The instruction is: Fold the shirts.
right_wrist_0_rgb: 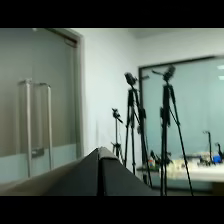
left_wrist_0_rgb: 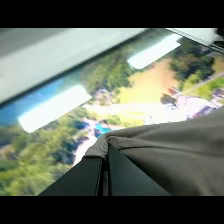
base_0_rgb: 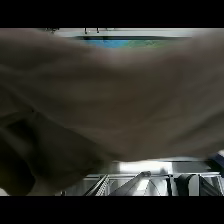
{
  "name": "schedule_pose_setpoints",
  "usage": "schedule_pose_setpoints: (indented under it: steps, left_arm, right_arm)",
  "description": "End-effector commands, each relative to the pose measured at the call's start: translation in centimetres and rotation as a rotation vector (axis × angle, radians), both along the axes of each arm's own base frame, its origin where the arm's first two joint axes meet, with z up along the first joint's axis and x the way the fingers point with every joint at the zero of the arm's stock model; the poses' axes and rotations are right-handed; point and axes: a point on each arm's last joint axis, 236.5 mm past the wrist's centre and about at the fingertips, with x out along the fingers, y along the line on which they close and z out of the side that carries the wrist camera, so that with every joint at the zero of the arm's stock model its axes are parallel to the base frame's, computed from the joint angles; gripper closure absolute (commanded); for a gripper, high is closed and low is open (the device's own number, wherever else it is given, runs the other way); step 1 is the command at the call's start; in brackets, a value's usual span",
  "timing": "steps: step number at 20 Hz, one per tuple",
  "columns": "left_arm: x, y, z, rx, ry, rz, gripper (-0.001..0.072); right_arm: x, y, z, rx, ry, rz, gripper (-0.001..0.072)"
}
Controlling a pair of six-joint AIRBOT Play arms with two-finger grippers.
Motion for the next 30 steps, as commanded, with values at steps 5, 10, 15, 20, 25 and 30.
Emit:
schedule_pose_setpoints:
  steps: [5, 10, 15, 20, 25, 30]
  left_arm:
    - [17.9, 0.3, -21.3, -0.100, 0.565, -0.084, 0.0686]
    - [28.6, -0.1, -36.0, -0.217, 0.826, -0.037, 0.0626]
    - [30.2, 2.3, -42.1, -0.351, 1.046, 0.043, -0.0007]
    - [25.5, 8.3, -38.8, -0.499, 1.155, 0.017, 0.0046]
    - [15.8, 7.4, -40.4, -0.500, 1.379, -0.020, 0.0327]
    - [6.1, 5.0, -44.8, -0.444, 1.549, 0.096, 0.0113]
  right_arm:
    - [20.0, -3.2, -22.1, 0.162, 0.660, 0.223, 0.0696]
    - [32.4, -3.4, -39.6, 0.380, 0.943, 0.161, 0.0692]
    - [33.5, -3.9, -41.3, 0.478, 0.965, 0.304, 0.0309]
    - [27.7, -5.9, -39.9, 0.395, 1.110, 0.395, 0.0360]
    - [19.6, -5.3, -45.3, 0.267, 1.401, 0.361, 0.0370]
    - [14.1, -4.4, -49.4, 0.333, 1.512, 0.313, 0.0367]
